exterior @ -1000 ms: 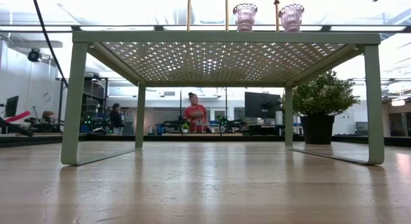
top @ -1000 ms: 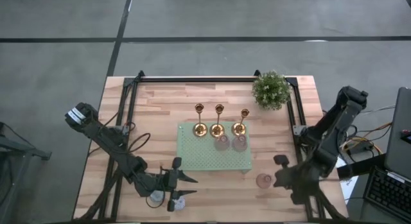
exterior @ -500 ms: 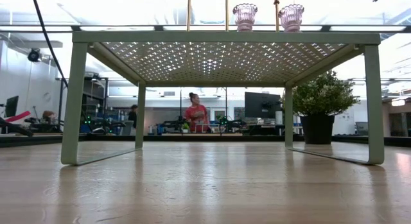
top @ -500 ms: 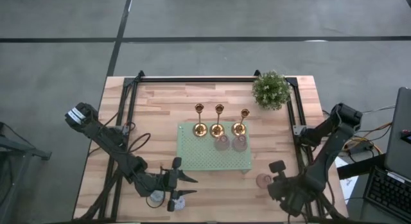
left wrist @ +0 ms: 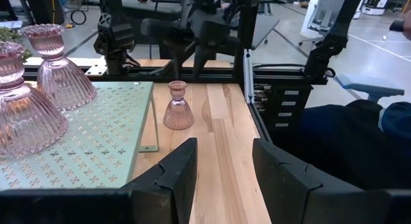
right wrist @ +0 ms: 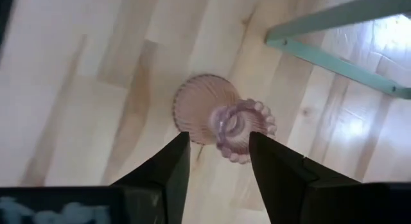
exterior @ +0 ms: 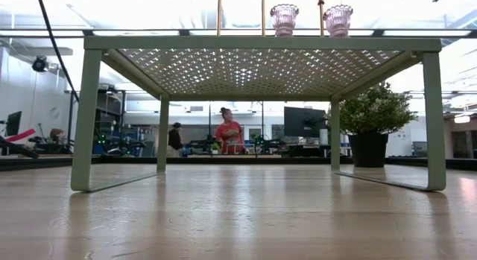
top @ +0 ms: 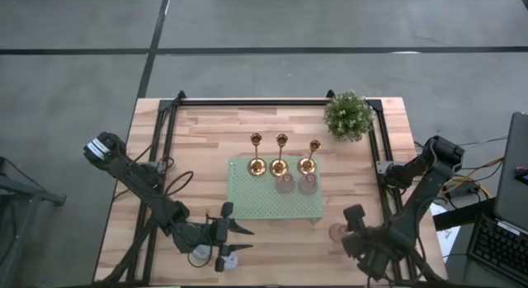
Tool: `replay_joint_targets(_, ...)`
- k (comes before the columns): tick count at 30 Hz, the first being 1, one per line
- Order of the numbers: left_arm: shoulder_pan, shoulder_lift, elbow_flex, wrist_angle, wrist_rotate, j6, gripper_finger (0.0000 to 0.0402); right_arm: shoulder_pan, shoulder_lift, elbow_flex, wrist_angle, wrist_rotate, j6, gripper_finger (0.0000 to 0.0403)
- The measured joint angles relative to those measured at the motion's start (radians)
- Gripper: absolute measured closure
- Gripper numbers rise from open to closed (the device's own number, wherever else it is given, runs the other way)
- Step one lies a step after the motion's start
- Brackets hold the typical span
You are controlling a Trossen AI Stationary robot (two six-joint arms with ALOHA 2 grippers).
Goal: Pick & Place candle stick holders
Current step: Put the pink glass candle holder on the shelf
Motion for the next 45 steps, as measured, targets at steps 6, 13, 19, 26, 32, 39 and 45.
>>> replay_joint_targets(6, 0.0, 0.0, -0.002, 0.0, 0.0, 0.001, 0.0248, 0.0, 0.006, -0.064, 0.045, 0.0, -0.002, 0.0257)
replay_joint_targets(13, 0.001, 0.0, -0.006, 0.001, 0.0, 0.001, 0.0248, 0.0, 0.004, -0.095, 0.074, -0.003, -0.002, 0.0291)
replay_joint_targets(19, 0.003, 0.0, -0.017, 0.001, -0.006, -0.004, 0.0248, 0.0, 0.01, -0.097, 0.082, -0.003, -0.006, 0.0346)
replay_joint_targets(26, 0.006, 0.0, -0.018, 0.033, -0.024, -0.005, 0.0248, 0.0, 0.008, -0.093, 0.085, 0.001, -0.008, 0.0381)
replay_joint_targets(32, 0.008, 0.0, -0.015, 0.046, -0.024, -0.01, 0.0248, 0.0, 0.006, -0.058, 0.083, -0.005, -0.016, 0.0377)
replay_joint_targets(39, 0.026, 0.0, -0.014, 0.086, -0.024, -0.057, 0.0248, -0.002, 0.004, 0.069, 0.054, -0.001, -0.09, 0.0379)
replay_joint_targets(45, 0.045, 0.0, -0.014, 0.098, -0.024, -0.058, 0.0247, -0.006, 0.004, 0.217, -0.032, 0.055, -0.148, 0.0379)
